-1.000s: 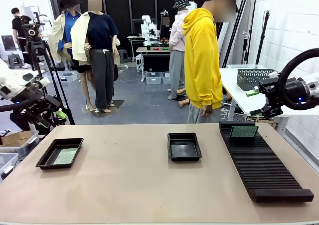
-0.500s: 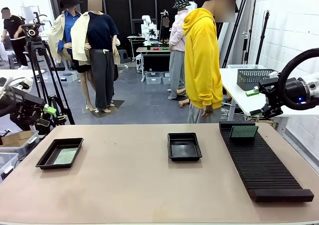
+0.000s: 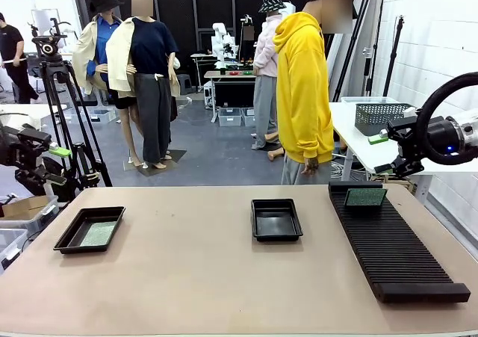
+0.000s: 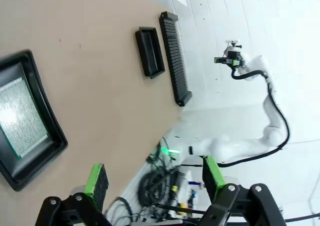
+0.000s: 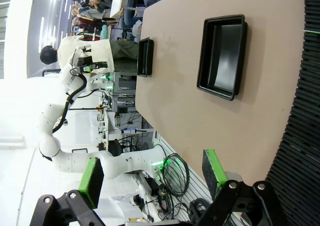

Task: Inspect and transfer BCBs to ESD trays.
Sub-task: Pick up the Blank PCB from the PCB Rack and place it in the right ESD tray.

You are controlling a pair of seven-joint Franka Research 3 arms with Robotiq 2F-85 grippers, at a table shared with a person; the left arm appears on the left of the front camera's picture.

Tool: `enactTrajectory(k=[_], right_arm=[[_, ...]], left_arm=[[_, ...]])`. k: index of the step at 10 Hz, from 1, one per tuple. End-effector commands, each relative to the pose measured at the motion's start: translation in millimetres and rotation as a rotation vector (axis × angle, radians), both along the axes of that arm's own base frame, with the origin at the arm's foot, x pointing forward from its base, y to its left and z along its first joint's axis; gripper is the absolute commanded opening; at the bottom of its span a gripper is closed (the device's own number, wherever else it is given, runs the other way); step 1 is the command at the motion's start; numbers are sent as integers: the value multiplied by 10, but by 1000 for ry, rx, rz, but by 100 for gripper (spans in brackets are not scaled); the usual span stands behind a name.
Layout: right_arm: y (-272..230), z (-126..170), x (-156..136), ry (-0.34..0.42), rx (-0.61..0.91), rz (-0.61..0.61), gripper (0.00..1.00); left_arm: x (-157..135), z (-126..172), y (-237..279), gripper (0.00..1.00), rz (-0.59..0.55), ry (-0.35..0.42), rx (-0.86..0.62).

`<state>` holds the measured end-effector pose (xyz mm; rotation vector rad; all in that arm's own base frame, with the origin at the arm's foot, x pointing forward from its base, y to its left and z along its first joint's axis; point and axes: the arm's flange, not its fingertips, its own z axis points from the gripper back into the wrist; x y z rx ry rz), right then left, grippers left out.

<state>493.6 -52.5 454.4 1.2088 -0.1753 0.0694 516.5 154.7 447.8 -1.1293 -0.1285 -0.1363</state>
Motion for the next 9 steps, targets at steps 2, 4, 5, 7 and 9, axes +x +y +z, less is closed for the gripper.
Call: enactTrajectory(k=[2, 4, 5, 7, 9], right_arm=[[22, 22, -1, 17, -22, -9, 100], [22, 22, -1, 17, -22, -9, 100], [22, 22, -1, 17, -22, -9, 100], [22, 22, -1, 17, -22, -9, 100], [22, 22, -1, 17, -22, -9, 100]], left_arm=[[93, -18, 374, 100, 13, 68, -49], [44, -127, 557, 100, 33, 21, -116], [23, -145, 591, 100, 33, -1, -126], [-6, -181, 566, 100, 41, 45, -83], [-6, -181, 566, 100, 41, 45, -83]])
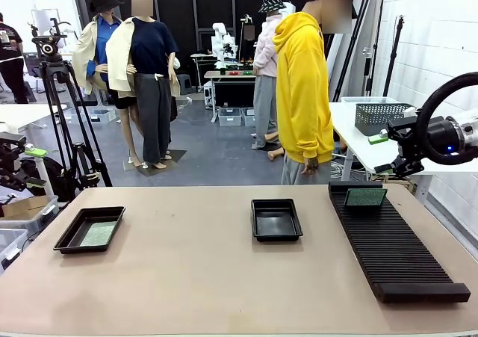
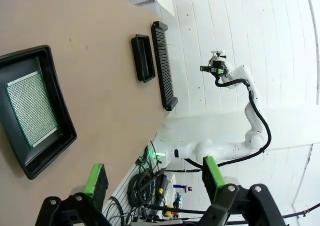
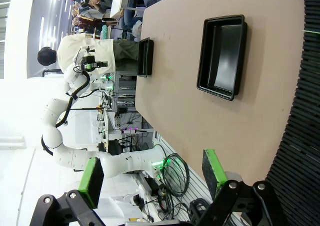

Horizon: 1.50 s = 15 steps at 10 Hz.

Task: Inspect and transfer BCBs to ESD trays.
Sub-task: Pick up the Blank PCB from the PCB Rack and place it in the right ESD tray.

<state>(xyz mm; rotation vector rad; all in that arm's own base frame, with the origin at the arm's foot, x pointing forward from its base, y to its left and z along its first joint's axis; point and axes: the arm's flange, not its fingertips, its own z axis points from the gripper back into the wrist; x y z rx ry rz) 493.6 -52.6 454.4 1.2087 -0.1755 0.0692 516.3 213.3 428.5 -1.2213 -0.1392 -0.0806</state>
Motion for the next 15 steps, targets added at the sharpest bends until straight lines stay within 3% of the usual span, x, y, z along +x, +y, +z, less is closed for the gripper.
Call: enactTrajectory(k=[1, 6, 9, 12, 15], right_arm=[[23, 22, -1, 17, -22, -9, 100], [0, 0, 0, 0, 0, 0, 100], [35, 110, 418, -84, -179, -34, 100], [313, 182, 854, -164, -396, 73, 100], [425, 342, 1113, -367, -657, 348, 100]], left_arm=[[-4, 12, -20, 100, -2, 22, 11], [-4, 12, -20, 100, -2, 22, 11], [-4, 12, -20, 100, -2, 22, 11], [-4, 12, -20, 100, -2, 22, 11], [-4, 12, -20, 100, -2, 22, 11]])
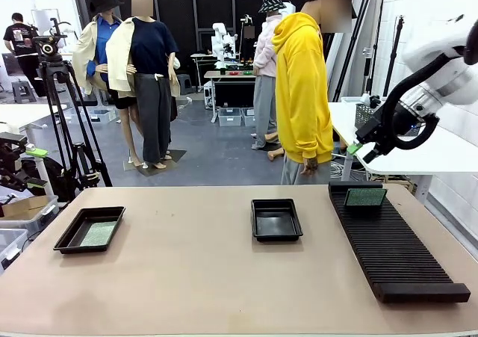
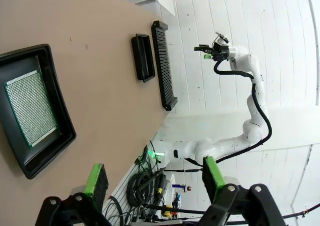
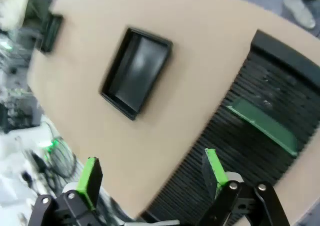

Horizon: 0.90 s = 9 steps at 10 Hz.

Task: Inspect and transfer BCBs to ESD trays.
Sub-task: Pick up the Blank PCB from the PCB Rack and place it in the right ESD tray.

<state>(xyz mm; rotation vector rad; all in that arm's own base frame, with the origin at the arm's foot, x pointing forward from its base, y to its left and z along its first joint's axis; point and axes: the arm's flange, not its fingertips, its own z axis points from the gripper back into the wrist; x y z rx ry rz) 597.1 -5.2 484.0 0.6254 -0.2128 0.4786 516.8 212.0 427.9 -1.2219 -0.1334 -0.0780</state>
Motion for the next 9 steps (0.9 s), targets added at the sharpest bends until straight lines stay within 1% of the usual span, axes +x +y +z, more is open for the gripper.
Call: enactTrajectory(k=[1, 2, 3, 4, 5, 6, 7, 9], right_arm=[[-14, 71, 94, -108, -148, 208, 100], [4, 72, 131, -155, -215, 298, 100], [33, 65, 173, -235, -259, 411, 100], [78, 19, 252, -275, -277, 508, 100], [117, -81, 376, -294, -284, 588, 100], [126, -178, 524, -324, -315, 649, 100], [149, -258, 633, -308, -341, 722, 100], [203, -424, 643, -297, -458, 825, 100]], left_arm=[[-9, 17, -6, 100, -1, 16, 12], [-9, 17, -6, 100, -1, 16, 12], [-9, 17, -6, 100, -1, 16, 12], [-9, 17, -6, 100, -1, 16, 12], [-9, 17, -6, 100, -1, 16, 12], [-9, 17, -6, 100, -1, 16, 12], [-9, 17, -6, 100, -1, 16, 12], [-9, 17, -6, 100, -1, 16, 12]])
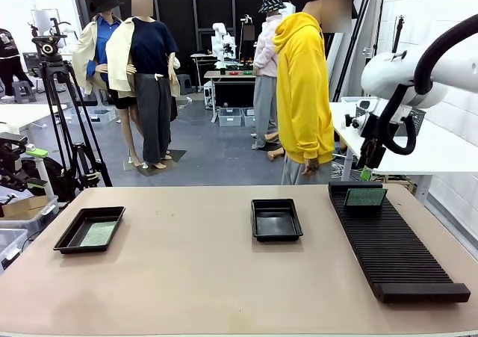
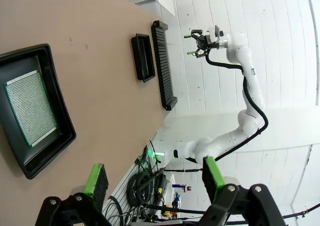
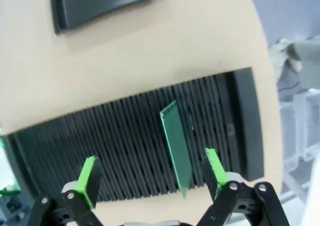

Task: Inspect and transfer BCBs to ESD trays.
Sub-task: Pick up the Blank PCB from the PCB Rack and place it in the right ESD tray.

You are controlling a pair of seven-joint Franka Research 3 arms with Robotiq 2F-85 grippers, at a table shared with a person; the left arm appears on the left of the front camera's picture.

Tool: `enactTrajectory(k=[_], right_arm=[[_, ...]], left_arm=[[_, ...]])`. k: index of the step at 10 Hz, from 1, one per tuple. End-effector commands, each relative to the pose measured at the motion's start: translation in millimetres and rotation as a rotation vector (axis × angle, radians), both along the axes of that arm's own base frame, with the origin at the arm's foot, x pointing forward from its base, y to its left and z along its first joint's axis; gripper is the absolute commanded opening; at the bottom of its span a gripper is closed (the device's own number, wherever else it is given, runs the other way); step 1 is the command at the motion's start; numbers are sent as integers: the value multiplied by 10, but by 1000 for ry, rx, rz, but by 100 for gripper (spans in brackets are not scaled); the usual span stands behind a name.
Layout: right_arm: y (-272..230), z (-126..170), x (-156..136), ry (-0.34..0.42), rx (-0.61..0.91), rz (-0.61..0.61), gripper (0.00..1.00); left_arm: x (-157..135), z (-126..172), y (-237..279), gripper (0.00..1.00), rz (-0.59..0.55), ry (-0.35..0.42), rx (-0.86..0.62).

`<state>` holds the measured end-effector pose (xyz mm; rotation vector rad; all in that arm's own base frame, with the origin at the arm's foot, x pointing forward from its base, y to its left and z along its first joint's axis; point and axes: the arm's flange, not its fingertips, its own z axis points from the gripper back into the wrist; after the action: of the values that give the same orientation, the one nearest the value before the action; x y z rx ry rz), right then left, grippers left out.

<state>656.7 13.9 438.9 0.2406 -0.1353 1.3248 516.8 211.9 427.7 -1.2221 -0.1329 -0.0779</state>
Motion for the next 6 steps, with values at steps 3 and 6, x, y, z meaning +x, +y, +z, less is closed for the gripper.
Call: enactTrajectory(k=[3, 6], right_arm=[[-4, -136, 20, -64, -180, 148, 100], [-76, -301, -54, -67, -168, 184, 100]], left_arm=[[-9, 19, -5, 100, -1, 15, 12], [-9, 19, -5, 100, -1, 15, 12]])
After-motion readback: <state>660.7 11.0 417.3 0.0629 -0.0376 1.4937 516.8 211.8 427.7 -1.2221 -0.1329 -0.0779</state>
